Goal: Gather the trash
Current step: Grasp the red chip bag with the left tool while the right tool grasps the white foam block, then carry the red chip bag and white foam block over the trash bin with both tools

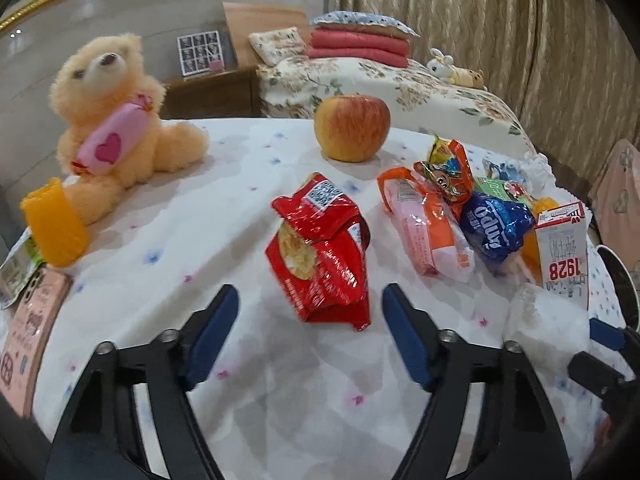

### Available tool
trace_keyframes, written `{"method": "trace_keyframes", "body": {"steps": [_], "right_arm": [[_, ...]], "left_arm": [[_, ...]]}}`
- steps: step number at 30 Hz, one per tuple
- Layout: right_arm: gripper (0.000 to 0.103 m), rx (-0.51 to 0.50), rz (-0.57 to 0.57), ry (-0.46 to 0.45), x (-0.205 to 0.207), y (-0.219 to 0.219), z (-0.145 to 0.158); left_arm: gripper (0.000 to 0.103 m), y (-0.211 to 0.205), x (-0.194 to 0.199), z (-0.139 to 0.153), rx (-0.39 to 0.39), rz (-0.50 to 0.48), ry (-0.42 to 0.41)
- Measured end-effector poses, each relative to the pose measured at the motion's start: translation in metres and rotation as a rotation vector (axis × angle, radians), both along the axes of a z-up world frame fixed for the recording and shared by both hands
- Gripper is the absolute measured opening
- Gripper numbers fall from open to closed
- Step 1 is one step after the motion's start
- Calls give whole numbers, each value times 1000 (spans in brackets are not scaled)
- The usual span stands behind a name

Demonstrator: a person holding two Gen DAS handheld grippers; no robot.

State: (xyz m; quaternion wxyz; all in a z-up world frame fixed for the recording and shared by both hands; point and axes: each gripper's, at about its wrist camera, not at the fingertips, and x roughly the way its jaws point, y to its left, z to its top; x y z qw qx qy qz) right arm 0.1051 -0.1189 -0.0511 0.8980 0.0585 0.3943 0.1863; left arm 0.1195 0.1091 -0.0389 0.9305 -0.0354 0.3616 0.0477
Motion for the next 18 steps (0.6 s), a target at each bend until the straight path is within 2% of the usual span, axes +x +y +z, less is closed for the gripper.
{"method": "trace_keyframes", "body": {"steps": [1, 2, 3, 4, 5, 6, 11, 18], "right_arm": [[91, 4, 6, 8, 2, 1, -1], [89, 8, 10, 13, 3, 2, -2], [81, 9, 15, 21, 4, 3, -4], [69, 8, 19, 28, 5, 5, -5], [63, 14, 27, 34, 5, 5, -6], [56, 29, 37, 37, 4, 4, -7], [50, 58, 47, 32, -5, -4, -5], [49, 96, 48, 5, -25, -22, 3]], "left_arm": [[68, 0, 2, 0, 0, -3, 2], [59, 0, 4, 0, -3, -10, 2], [47, -1, 7, 0, -8, -18, 8], [38, -2, 9, -2, -14, -27, 17], [19, -2, 10, -4, -22, -35, 28], [10, -2, 10, -5, -29, -42, 35], [7, -4, -8, 0, -41, -60, -11], [7, -17, -30, -3, -87, -88, -4]]}}
